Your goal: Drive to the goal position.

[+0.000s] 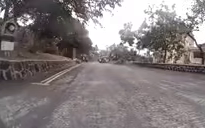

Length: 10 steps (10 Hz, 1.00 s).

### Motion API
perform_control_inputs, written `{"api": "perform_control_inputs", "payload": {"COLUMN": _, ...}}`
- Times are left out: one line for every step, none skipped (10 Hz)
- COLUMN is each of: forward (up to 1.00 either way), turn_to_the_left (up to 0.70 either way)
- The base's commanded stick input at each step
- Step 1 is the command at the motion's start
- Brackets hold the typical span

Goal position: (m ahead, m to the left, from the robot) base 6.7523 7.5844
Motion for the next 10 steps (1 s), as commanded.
{"api": "perform_control_inputs", "payload": {"forward": 0.70, "turn_to_the_left": 0.10}}
{"api": "perform_control_inputs", "payload": {"forward": 0.70, "turn_to_the_left": 0.22}}
{"api": "perform_control_inputs", "payload": {"forward": 0.70, "turn_to_the_left": 0.24}}
{"api": "perform_control_inputs", "payload": {"forward": 0.70, "turn_to_the_left": 0.18}}
{"api": "perform_control_inputs", "payload": {"forward": 0.70, "turn_to_the_left": 0.12}}
{"api": "perform_control_inputs", "payload": {"forward": 0.70, "turn_to_the_left": 0.06}}
{"api": "perform_control_inputs", "payload": {"forward": 0.70, "turn_to_the_left": 0.00}}
{"api": "perform_control_inputs", "payload": {"forward": 0.70, "turn_to_the_left": 0.00}}
{"api": "perform_control_inputs", "payload": {"forward": 0.70, "turn_to_the_left": 0.00}}
{"api": "perform_control_inputs", "payload": {"forward": 0.70, "turn_to_the_left": 0.00}}
